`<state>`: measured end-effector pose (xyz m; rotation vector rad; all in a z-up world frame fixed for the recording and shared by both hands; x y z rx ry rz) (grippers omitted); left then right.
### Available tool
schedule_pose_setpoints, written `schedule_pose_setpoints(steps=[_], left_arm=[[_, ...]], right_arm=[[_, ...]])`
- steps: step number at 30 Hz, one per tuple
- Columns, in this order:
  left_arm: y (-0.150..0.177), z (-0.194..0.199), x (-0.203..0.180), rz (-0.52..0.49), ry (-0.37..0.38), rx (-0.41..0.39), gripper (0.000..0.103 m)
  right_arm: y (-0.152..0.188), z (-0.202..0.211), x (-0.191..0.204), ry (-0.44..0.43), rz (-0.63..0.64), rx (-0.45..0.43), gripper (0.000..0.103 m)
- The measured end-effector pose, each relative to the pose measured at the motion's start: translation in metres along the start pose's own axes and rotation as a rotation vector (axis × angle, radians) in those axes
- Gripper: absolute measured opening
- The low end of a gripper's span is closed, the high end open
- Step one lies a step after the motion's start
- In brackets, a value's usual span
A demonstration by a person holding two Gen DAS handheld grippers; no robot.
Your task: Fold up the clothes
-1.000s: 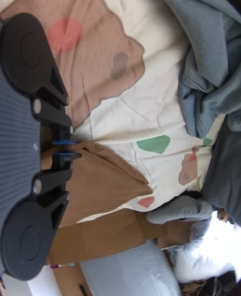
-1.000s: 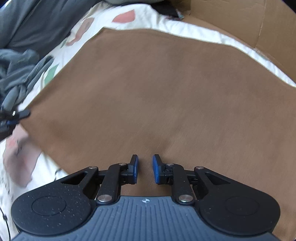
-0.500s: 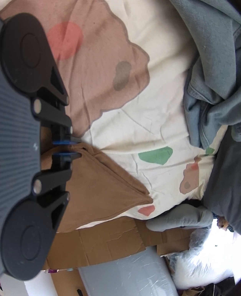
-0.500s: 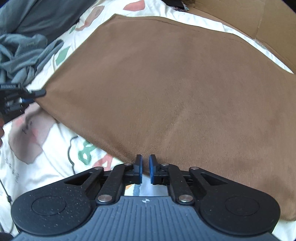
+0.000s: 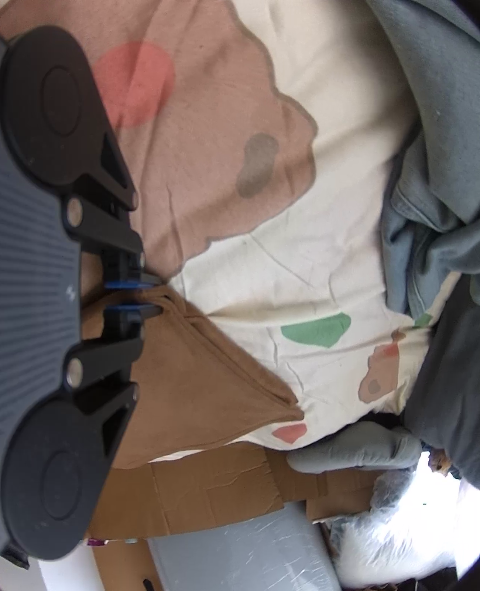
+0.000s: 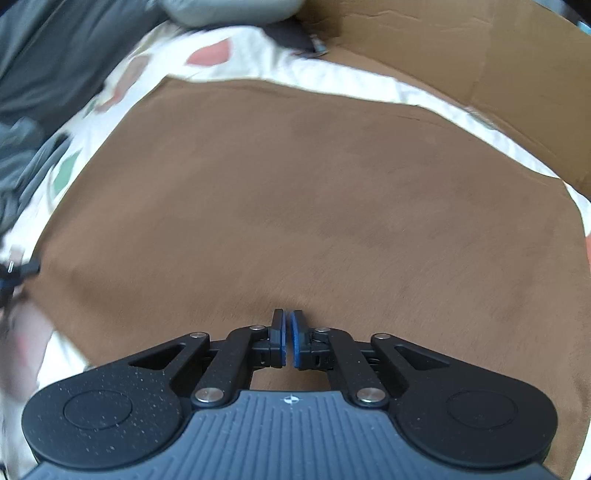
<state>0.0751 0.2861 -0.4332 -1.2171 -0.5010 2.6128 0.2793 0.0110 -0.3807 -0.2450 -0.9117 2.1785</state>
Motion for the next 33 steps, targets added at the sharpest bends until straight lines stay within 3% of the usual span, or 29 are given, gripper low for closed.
schedule_pose_setpoints(steps=[12, 25, 33], left_arm=[[0.002, -0.001, -0.002, 0.002, -0.023, 0.01, 0.009], [0.0, -0.004, -0.001, -0.001, -0.024, 0.021, 0.01], [-0.001, -0.005, -0.004, -0.027, -0.023, 0.032, 0.01]], right_arm=[[-0.029, -0.026, -0.027, 0.059, -0.117, -0.046, 0.008], [-0.06, -0.052, -0.038, 0.092, -0.126, -0.099, 0.009], [-0.071, -0.064, -0.064, 0.106, -0.168, -0.124, 0.009]])
Point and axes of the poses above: each gripper's, at about its wrist camera, not at the fingertips, and z roughly against the way its jaws point, x to its left, y to its underside, the point moved 6 cm from there along -z, roughly the way its jaws point, and after that the axes turned 13 degrees about -x, right-handed, at the moved point
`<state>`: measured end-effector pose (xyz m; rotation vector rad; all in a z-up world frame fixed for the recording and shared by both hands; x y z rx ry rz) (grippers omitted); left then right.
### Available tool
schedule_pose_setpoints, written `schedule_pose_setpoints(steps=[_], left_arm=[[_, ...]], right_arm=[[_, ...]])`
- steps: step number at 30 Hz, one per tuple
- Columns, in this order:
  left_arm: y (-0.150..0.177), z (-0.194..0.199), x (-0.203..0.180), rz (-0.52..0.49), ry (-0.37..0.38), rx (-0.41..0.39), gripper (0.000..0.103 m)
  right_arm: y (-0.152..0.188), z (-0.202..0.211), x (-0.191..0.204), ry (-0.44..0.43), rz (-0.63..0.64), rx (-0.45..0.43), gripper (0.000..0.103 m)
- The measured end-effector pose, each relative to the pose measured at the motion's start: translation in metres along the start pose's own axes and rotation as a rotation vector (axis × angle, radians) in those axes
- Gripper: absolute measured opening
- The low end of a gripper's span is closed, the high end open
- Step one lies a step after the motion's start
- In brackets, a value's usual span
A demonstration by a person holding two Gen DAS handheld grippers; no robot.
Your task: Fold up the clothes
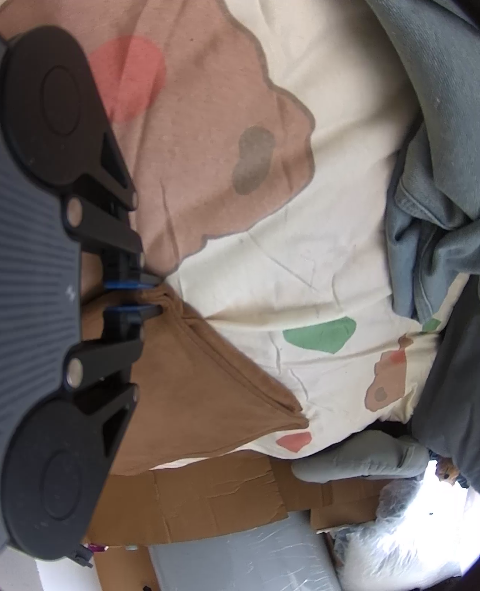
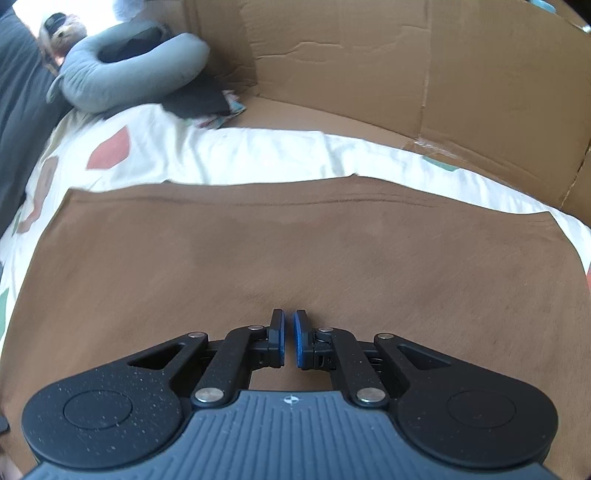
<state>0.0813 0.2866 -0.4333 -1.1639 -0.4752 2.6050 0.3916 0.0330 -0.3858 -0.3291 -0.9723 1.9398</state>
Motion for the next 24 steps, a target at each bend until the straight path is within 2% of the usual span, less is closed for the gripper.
schedule_pose_setpoints(steps=[11, 17, 24], left_arm=[[0.001, 0.001, 0.0, -0.002, 0.008, -0.006, 0.01], [0.0, 0.001, 0.001, 0.0, 0.016, -0.002, 0.009], [0.0, 0.001, 0.003, 0.014, 0.029, -0.005, 0.01]], right_arm=[[-0.024, -0.027, -0.005, -0.071, 0.033, -0.007, 0.009], [-0.04, -0.031, 0.005, -0.069, 0.003, -0.063, 0.009], [-0.016, -0.016, 0.022, -0.036, 0.042, -0.067, 0.009]])
Point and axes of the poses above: each gripper's, at about its wrist camera, not at the fingertips, and z roughly against the way its jaws point, x to its left, y to its underside, the point moved 6 cm from there along -z, roughly the way its jaws point, and after that the axes turned 13 degrees about -x, right-handed, at the moved point
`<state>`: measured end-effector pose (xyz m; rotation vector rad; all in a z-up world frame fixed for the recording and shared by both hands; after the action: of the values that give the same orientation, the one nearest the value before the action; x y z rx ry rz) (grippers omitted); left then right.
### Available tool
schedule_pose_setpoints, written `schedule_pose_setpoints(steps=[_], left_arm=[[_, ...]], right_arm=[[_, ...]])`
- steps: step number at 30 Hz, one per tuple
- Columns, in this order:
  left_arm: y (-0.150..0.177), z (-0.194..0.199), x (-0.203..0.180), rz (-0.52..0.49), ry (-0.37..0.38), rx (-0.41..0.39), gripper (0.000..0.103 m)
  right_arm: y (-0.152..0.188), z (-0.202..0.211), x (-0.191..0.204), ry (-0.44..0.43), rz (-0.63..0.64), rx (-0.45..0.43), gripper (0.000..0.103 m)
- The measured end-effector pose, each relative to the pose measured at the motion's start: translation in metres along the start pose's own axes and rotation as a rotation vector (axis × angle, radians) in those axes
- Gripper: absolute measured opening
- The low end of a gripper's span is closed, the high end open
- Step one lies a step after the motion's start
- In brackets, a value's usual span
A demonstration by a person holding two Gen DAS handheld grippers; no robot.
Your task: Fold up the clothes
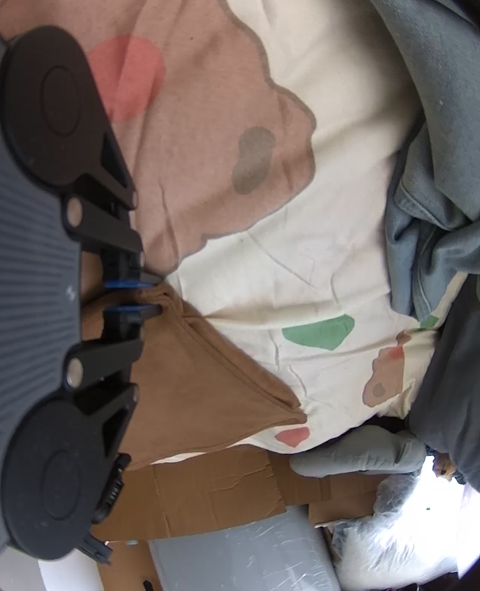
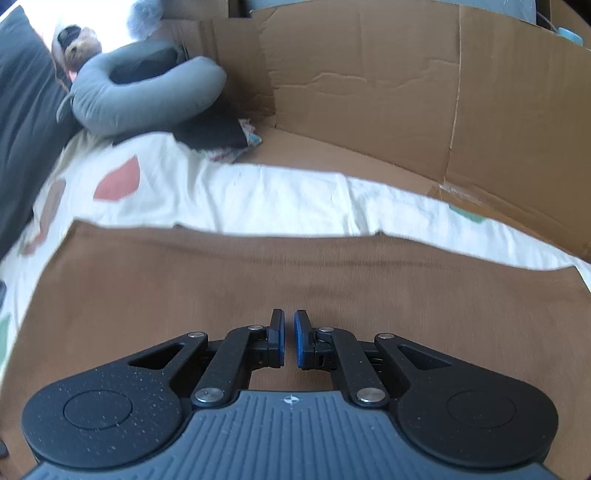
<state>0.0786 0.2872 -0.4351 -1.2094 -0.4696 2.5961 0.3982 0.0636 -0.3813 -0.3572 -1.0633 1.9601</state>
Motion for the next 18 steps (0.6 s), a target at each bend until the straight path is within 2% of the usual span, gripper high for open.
schedule_pose_setpoints(steps=[4, 14, 18], left_arm=[[0.0, 0.0, 0.001, 0.004, 0.004, 0.001, 0.009], [-0.002, 0.001, 0.0, 0.002, 0.01, 0.001, 0.009], [-0.003, 0.004, -0.003, -0.005, 0.01, -0.008, 0.009]], right_arm=[[0.005, -0.007, 0.001, 0.004, 0.01, 0.017, 0.008], [-0.011, -0.044, 0.005, -0.027, -0.001, 0.028, 0.009], [-0.025, -0.058, 0.005, -0.055, 0.015, 0.059, 0.012]])
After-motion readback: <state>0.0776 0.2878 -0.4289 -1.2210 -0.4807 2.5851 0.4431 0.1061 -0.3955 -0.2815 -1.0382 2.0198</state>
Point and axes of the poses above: each gripper's, at about its wrist camera, not at the fingertips, and z roughly against the way its jaws point, x to its left, y to its underside, the point moved 6 cm from there along -z, roughly the way its jaws point, and after that the axes turned 13 degrees about -x, right-handed, at the moved point
